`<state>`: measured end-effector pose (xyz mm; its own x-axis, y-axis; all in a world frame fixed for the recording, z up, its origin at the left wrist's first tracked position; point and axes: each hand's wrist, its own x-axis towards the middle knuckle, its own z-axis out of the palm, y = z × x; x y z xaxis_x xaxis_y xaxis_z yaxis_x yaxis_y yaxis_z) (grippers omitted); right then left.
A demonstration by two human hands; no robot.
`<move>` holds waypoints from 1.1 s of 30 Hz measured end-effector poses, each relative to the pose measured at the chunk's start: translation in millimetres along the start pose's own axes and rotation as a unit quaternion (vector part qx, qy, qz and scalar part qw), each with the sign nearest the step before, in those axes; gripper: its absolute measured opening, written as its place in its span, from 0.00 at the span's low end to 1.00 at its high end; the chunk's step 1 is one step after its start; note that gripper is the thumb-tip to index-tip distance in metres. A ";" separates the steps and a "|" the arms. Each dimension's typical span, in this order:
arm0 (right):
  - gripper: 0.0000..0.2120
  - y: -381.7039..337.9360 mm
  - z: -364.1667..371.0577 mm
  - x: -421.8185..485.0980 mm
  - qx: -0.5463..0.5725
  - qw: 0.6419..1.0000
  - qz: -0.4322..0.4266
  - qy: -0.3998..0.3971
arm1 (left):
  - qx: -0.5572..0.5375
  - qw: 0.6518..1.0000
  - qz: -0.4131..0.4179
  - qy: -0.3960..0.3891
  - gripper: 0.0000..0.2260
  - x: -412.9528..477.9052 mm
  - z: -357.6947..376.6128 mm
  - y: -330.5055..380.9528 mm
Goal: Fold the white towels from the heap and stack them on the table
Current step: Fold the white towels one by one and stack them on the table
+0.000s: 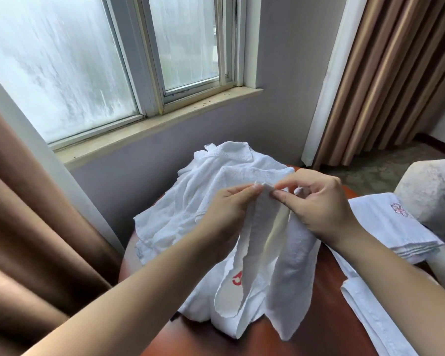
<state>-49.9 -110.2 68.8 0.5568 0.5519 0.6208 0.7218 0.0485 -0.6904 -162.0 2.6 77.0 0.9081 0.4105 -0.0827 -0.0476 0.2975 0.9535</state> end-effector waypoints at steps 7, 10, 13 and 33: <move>0.11 0.3 4.5 0.1 0.050 0.997 0.048 0.021 | -0.016 0.999 0.000 0.047 0.11 -1.3 7.6 -1.3; 0.11 0.6 3.8 2.1 0.061 0.995 0.073 0.013 | 0.043 0.997 0.058 0.014 0.09 -3.7 5.4 -5.8; 0.05 -2.7 4.2 2.8 0.040 0.995 0.090 -0.031 | 0.084 0.991 0.088 0.063 0.08 -0.5 1.9 -7.6; 0.15 42.7 -68.1 5.7 -0.536 0.711 0.385 -0.244 | 0.222 0.930 0.061 0.286 0.09 17.8 -78.9 -18.5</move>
<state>12.1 -161.7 68.1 0.9360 0.3077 -0.1708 0.3253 -0.9417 0.0860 -177.7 72.4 35.0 0.5305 0.8476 0.0146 0.1565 -0.1148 0.9810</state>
